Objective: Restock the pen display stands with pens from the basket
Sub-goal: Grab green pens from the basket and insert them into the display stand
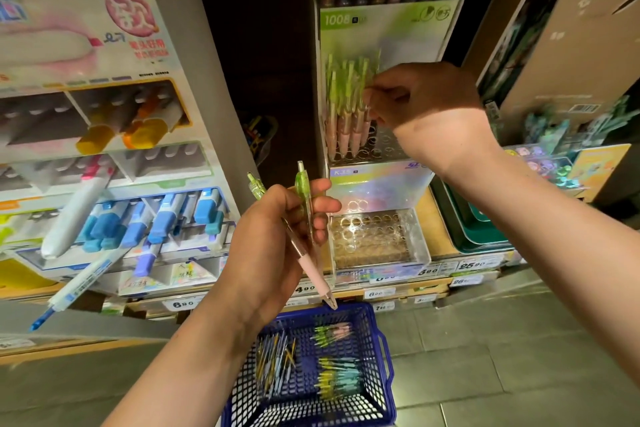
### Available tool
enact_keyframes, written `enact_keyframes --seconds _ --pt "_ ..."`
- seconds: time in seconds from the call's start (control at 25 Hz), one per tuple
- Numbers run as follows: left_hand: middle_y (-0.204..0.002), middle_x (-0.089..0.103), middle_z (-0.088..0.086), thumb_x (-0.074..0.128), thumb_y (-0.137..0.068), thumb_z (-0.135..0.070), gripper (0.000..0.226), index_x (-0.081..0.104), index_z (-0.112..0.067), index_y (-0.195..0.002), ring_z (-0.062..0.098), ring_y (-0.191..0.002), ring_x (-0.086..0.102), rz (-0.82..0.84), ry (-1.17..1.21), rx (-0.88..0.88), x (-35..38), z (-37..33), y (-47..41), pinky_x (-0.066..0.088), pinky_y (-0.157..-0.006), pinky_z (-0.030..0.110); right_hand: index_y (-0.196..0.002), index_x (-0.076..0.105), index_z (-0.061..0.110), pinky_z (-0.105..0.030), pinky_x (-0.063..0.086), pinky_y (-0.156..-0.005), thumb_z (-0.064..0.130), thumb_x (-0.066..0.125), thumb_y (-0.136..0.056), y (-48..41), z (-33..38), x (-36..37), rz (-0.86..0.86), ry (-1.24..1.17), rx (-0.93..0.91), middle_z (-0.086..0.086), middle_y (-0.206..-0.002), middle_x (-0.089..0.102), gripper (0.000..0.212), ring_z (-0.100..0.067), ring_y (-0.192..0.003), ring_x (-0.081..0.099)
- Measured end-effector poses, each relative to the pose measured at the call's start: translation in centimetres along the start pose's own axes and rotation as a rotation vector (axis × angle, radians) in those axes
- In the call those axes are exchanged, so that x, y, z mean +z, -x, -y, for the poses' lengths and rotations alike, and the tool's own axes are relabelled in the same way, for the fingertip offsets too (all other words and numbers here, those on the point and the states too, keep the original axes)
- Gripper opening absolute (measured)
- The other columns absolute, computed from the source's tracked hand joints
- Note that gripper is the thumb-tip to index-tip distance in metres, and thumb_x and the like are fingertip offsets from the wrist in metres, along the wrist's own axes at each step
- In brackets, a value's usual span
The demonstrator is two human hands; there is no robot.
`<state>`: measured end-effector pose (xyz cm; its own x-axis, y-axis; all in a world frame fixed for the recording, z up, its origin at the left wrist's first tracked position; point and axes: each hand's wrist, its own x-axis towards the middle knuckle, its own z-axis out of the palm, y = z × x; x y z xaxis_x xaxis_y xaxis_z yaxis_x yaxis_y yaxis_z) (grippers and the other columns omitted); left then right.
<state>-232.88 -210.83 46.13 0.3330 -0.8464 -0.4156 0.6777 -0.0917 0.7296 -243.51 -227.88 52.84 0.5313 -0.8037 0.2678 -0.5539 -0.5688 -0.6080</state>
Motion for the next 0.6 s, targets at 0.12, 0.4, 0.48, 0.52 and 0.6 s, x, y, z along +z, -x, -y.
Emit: enact_keyframes --seconds 0.12,0.4,0.48,0.52,0.6 --pt "-0.086 0.068 0.013 0.038 -0.092 -0.012 0.044 0.067 0.006 -0.121 0.014 -0.068 0.052 -0.01 -0.01 0.001 0.4 0.0 0.0 0.044 -0.068 0.029 -0.1 0.079 0.02 -0.032 0.05 -0.091 0.033 0.06 -0.098 -0.1 0.3 -0.2 0.011 0.097 -0.003 -0.001 -0.097 0.078 0.023 -0.02 -0.095 0.071" --pt "-0.08 0.067 0.004 0.047 -0.106 -0.013 0.027 0.069 0.0 -0.113 0.012 -0.071 0.058 -0.061 -0.153 0.083 2.9 -0.1 -0.1 0.048 -0.071 0.024 -0.092 0.066 0.025 -0.013 0.037 -0.055 0.042 0.067 -0.089 2.8 0.6 -0.3 0.038 0.009 0.207 0.01 -0.078 0.067 0.017 -0.009 -0.073 0.06" --pt "-0.078 0.068 0.001 0.05 -0.106 -0.018 0.025 0.072 -0.008 -0.106 0.014 -0.072 0.06 -0.049 -0.337 0.135 3.2 -0.2 0.3 0.052 -0.069 0.029 -0.083 0.069 0.024 -0.005 0.038 -0.046 0.053 0.07 -0.084 4.2 1.2 -0.1 0.215 -0.167 0.295 0.011 -0.066 0.068 0.029 0.002 -0.063 0.063" --pt "-0.075 0.069 0.002 0.051 -0.105 -0.022 0.025 0.074 -0.014 -0.1 0.019 -0.067 0.061 -0.035 -0.466 0.17 3.3 -0.2 0.5 0.054 -0.063 0.035 -0.083 0.072 0.024 -0.002 0.038 -0.044 0.057 0.072 -0.082 4.6 1.4 0.0 0.303 -0.236 0.33 0.014 -0.065 0.069 0.034 0.007 -0.059 0.063" --pt "-0.073 0.069 0.008 0.056 -0.103 -0.028 0.024 0.077 -0.021 -0.091 0.038 -0.058 0.059 -0.01 -0.644 0.219 3.6 -0.1 0.7 0.052 -0.051 0.042 -0.082 0.074 0.022 -0.005 0.044 -0.047 0.055 0.077 -0.08 4.6 1.3 0.1 0.388 -0.257 0.335 0.016 -0.065 0.069 0.033 0.01 -0.055 0.062"
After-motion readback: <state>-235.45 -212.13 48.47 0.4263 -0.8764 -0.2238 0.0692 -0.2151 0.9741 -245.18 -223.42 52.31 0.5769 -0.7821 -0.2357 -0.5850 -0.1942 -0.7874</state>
